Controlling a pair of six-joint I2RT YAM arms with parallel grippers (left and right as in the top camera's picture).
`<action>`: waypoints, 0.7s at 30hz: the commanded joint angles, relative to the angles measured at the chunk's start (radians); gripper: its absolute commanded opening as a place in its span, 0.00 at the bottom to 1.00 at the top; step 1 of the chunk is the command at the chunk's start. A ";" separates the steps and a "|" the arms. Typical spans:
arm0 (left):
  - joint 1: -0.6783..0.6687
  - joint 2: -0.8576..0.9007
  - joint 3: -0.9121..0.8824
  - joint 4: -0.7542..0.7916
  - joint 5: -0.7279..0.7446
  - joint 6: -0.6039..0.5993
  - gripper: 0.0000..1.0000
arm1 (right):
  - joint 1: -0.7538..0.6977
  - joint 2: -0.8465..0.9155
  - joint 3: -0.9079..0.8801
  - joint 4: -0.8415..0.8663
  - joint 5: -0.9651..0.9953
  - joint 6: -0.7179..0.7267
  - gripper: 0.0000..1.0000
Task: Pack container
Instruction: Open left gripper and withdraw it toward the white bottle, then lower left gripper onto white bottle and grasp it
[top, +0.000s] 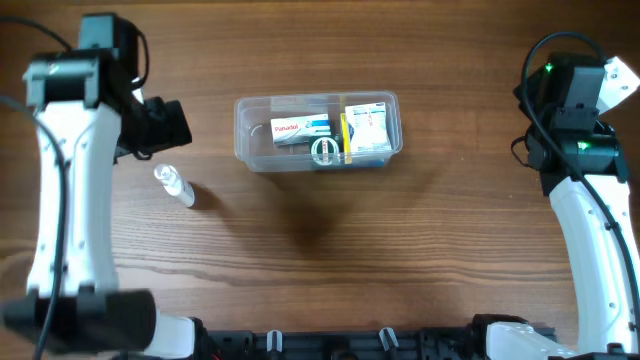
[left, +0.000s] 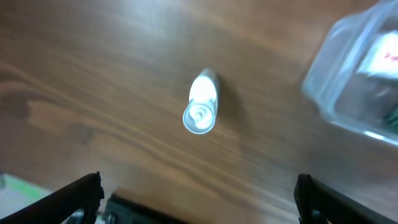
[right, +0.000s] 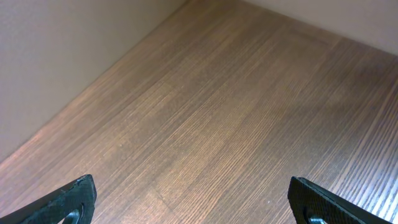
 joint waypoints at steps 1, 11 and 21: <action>0.013 0.068 0.011 -0.022 0.006 -0.014 1.00 | 0.002 0.009 -0.003 0.003 0.009 0.010 1.00; 0.074 0.106 -0.056 0.022 0.103 0.000 1.00 | 0.002 0.009 -0.003 0.003 0.009 0.010 1.00; 0.079 0.106 -0.285 0.198 0.164 0.002 1.00 | 0.002 0.009 -0.003 0.003 0.009 0.009 1.00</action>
